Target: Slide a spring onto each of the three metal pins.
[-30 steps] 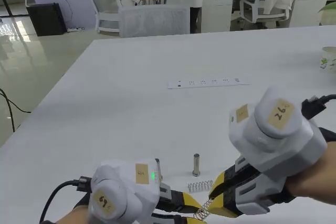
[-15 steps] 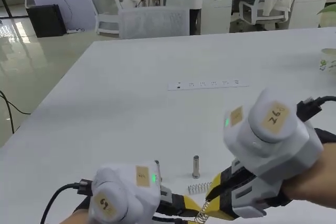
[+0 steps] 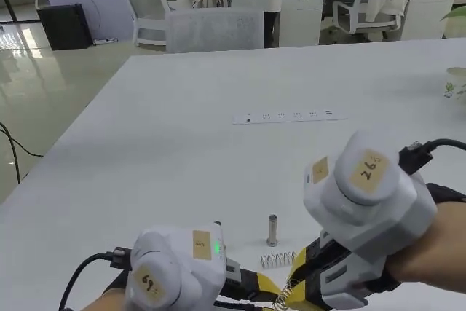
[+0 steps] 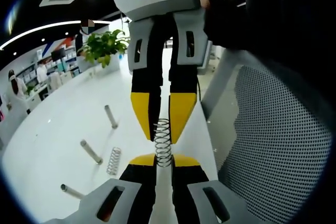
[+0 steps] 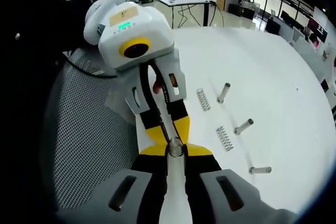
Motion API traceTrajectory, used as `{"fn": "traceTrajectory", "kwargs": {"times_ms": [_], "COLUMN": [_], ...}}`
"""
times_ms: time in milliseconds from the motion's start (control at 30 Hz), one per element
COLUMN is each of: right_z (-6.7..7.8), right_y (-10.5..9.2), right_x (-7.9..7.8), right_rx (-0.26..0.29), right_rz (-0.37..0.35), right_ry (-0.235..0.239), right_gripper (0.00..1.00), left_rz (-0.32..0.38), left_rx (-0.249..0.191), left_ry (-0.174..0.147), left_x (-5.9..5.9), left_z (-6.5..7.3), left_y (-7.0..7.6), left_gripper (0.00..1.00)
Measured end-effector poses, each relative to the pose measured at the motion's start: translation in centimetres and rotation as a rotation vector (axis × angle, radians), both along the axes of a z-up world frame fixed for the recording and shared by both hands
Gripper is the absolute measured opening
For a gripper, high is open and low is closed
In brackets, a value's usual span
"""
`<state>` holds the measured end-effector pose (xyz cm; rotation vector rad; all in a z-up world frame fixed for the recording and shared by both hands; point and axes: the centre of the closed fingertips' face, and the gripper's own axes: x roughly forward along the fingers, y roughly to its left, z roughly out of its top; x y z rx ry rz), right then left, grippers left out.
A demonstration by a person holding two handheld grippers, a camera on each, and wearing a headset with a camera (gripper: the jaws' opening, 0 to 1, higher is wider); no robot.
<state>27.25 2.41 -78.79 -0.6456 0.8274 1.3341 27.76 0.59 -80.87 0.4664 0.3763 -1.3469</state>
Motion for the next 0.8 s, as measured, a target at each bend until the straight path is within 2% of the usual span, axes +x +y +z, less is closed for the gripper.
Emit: {"fn": "traceTrajectory", "kwargs": {"times_ms": [367, 800], "right_z": [-0.87, -0.79], "right_y": [0.00, 0.04], "right_x": [-0.37, -0.03], "right_rx": [-0.026, -0.024], "right_rz": [0.013, -0.005], "right_ry": [0.023, 0.018], "right_gripper": [0.09, 0.08], "left_rz": [-0.021, 0.010], "left_rx": [0.004, -0.034], "left_ry": [-0.014, 0.016], "left_x": [-0.42, 0.03], "left_z": [0.30, 0.41], "left_y": [-0.53, -0.39], "left_gripper": [0.02, 0.03]}}
